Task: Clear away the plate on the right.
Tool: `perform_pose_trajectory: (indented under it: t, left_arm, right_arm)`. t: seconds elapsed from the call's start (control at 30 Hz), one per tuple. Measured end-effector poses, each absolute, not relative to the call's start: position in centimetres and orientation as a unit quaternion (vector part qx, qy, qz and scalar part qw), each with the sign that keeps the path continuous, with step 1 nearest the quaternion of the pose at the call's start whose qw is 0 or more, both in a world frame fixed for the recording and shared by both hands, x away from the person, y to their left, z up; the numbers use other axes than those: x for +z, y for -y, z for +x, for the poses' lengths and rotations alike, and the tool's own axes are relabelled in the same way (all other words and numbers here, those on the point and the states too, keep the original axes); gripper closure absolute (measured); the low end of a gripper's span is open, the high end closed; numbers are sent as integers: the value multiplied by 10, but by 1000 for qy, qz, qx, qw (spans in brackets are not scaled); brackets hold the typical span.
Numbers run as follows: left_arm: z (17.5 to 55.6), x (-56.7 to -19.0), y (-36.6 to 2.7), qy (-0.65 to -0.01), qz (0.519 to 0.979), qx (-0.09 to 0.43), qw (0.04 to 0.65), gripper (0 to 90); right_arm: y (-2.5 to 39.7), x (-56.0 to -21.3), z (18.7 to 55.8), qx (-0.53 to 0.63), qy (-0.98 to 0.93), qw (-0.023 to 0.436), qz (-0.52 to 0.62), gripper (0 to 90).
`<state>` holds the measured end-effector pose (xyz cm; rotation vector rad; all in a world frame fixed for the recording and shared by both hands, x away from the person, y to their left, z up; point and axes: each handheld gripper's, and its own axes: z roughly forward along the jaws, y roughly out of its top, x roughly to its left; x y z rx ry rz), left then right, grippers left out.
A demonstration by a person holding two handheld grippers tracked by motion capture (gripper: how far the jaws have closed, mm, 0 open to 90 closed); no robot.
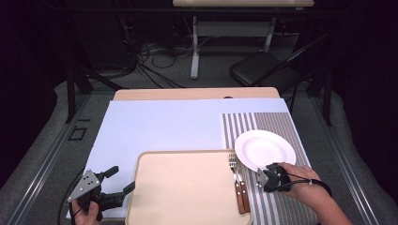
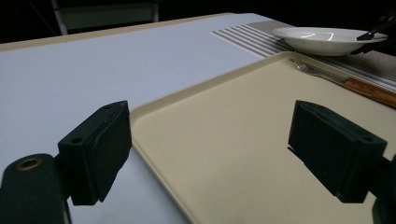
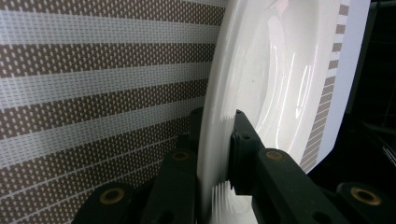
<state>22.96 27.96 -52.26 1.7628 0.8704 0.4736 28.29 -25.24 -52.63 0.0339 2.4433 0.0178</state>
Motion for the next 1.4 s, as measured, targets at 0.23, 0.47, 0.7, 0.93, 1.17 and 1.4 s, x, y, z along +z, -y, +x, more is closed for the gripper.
perform_pose_trajectory:
  t: [0.23, 0.47, 0.7, 0.93, 1.17, 1.4]
  left_arm:
    - [229, -523, -280, -367, 738, 199, 530, 138]
    - [230, -523, -280, -368, 737, 199, 531, 138]
    - [230, -523, -280, -369, 736, 199, 531, 138]
    - [229, -522, -280, -369, 736, 199, 532, 139]
    - [229, -522, -280, -371, 733, 199, 533, 140]
    - [229, -522, -281, -372, 732, 200, 534, 140]
  right_arm:
    - [251, -525, 283, -1, -939, 343, 1, 830]
    - [251, -524, 283, 4, -937, 350, 2, 827]
    - [252, -516, 278, -5, -935, 354, 9, 822]
    - [253, -499, 260, -2, -929, 369, 3, 819]
    - [253, -479, 237, -1, -927, 375, -5, 817]
    - [252, -467, 219, 9, -921, 390, -11, 816]
